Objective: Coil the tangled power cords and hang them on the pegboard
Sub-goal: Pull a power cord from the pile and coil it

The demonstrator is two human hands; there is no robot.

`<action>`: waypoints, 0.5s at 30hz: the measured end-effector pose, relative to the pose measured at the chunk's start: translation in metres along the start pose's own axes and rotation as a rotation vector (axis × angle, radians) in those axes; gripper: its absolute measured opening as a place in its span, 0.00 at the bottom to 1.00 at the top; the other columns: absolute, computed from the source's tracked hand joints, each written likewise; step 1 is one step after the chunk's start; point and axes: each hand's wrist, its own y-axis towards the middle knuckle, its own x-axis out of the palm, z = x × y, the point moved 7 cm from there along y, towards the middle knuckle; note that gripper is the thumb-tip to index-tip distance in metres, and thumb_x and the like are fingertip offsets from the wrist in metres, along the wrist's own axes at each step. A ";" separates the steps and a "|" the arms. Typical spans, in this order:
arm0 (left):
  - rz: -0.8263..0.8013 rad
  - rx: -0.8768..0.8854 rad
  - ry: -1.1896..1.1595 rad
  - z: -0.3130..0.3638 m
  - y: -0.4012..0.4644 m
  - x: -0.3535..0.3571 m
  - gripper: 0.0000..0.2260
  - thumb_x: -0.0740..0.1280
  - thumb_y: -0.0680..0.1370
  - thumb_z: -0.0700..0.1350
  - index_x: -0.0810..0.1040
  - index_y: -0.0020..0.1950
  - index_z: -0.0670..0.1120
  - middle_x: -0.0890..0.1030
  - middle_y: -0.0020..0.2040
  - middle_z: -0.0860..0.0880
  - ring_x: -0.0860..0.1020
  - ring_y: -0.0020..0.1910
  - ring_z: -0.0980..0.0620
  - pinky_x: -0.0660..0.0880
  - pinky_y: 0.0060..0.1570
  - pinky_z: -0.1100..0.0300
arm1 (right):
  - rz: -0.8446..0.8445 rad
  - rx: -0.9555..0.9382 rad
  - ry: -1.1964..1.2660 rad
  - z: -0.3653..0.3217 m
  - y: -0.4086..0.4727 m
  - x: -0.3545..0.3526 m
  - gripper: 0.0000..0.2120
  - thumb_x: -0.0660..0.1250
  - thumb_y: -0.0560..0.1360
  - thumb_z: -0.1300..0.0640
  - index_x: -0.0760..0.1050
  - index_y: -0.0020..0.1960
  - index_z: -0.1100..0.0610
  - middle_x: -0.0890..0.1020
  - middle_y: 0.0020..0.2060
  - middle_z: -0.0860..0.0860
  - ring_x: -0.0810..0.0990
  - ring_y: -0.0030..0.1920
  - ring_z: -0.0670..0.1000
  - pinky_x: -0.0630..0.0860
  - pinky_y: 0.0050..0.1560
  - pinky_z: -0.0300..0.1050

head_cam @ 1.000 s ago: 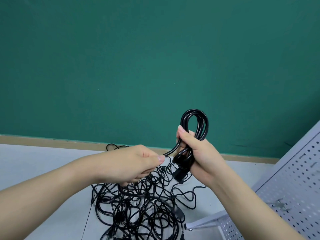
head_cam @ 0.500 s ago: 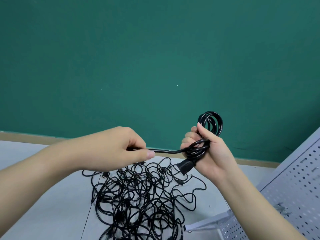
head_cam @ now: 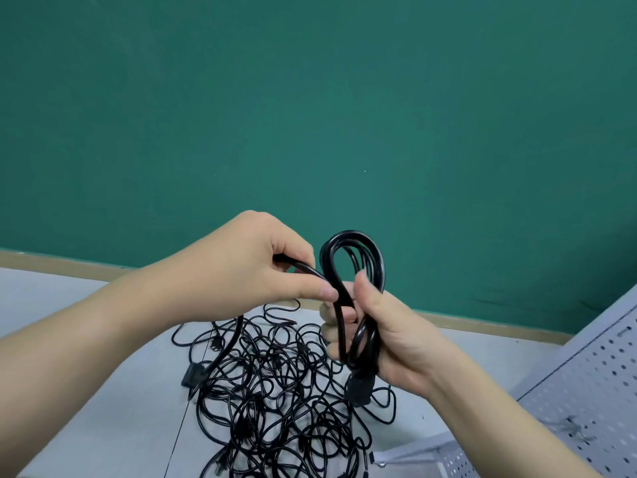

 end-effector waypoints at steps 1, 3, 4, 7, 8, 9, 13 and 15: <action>0.010 -0.004 -0.002 0.001 0.000 0.002 0.11 0.77 0.72 0.57 0.84 0.34 0.52 0.70 0.27 0.47 0.63 0.31 0.48 0.61 0.33 0.53 | -0.004 -0.007 -0.096 0.000 -0.001 0.005 0.26 0.84 0.57 0.35 0.79 0.42 0.51 0.72 0.32 0.45 0.70 0.30 0.43 0.70 0.34 0.37; 0.020 -0.005 0.009 0.003 0.000 0.006 0.13 0.79 0.71 0.56 0.83 0.33 0.48 0.70 0.27 0.47 0.62 0.31 0.47 0.60 0.32 0.51 | -0.018 -0.009 -0.277 0.001 -0.004 0.015 0.20 0.85 0.61 0.42 0.76 0.39 0.49 0.71 0.32 0.46 0.69 0.31 0.45 0.71 0.34 0.39; 0.026 -0.014 0.018 0.003 0.000 0.007 0.16 0.80 0.69 0.56 0.81 0.32 0.47 0.69 0.26 0.47 0.62 0.30 0.48 0.60 0.31 0.51 | -0.019 -0.007 -0.355 0.001 -0.003 0.020 0.17 0.83 0.65 0.49 0.74 0.38 0.49 0.70 0.32 0.46 0.69 0.32 0.45 0.70 0.34 0.39; 0.036 -0.078 0.082 -0.003 0.002 0.006 0.25 0.82 0.63 0.60 0.73 0.29 0.43 0.64 0.25 0.54 0.59 0.29 0.52 0.58 0.31 0.55 | 0.049 0.045 -0.514 0.007 -0.002 0.022 0.11 0.73 0.68 0.58 0.69 0.40 0.53 0.69 0.34 0.50 0.69 0.32 0.46 0.69 0.35 0.43; 0.043 -0.097 0.111 -0.006 0.002 0.005 0.27 0.82 0.62 0.61 0.72 0.30 0.42 0.64 0.25 0.54 0.59 0.29 0.53 0.58 0.30 0.57 | 0.084 0.076 -0.548 0.009 -0.002 0.020 0.09 0.70 0.67 0.58 0.70 0.42 0.54 0.71 0.36 0.52 0.69 0.32 0.46 0.69 0.37 0.45; 0.049 -0.112 0.130 -0.010 0.002 0.005 0.28 0.82 0.61 0.61 0.71 0.30 0.42 0.64 0.24 0.54 0.59 0.28 0.53 0.57 0.29 0.58 | 0.108 0.109 -0.578 0.012 -0.001 0.018 0.10 0.68 0.65 0.57 0.71 0.45 0.55 0.72 0.37 0.53 0.70 0.32 0.46 0.68 0.38 0.46; 0.034 -0.159 0.108 -0.020 0.002 0.005 0.29 0.82 0.63 0.62 0.69 0.31 0.41 0.65 0.25 0.52 0.59 0.29 0.52 0.57 0.31 0.59 | 0.114 0.267 -0.499 0.025 -0.003 0.016 0.12 0.65 0.63 0.57 0.73 0.46 0.58 0.72 0.26 0.48 0.68 0.27 0.47 0.68 0.32 0.41; 0.046 -0.180 0.059 -0.028 0.002 0.000 0.30 0.80 0.63 0.64 0.71 0.33 0.40 0.66 0.26 0.50 0.60 0.30 0.51 0.58 0.33 0.57 | 0.053 0.350 -0.351 0.029 -0.005 0.018 0.08 0.65 0.66 0.58 0.72 0.44 0.58 0.70 0.27 0.47 0.66 0.26 0.45 0.67 0.30 0.38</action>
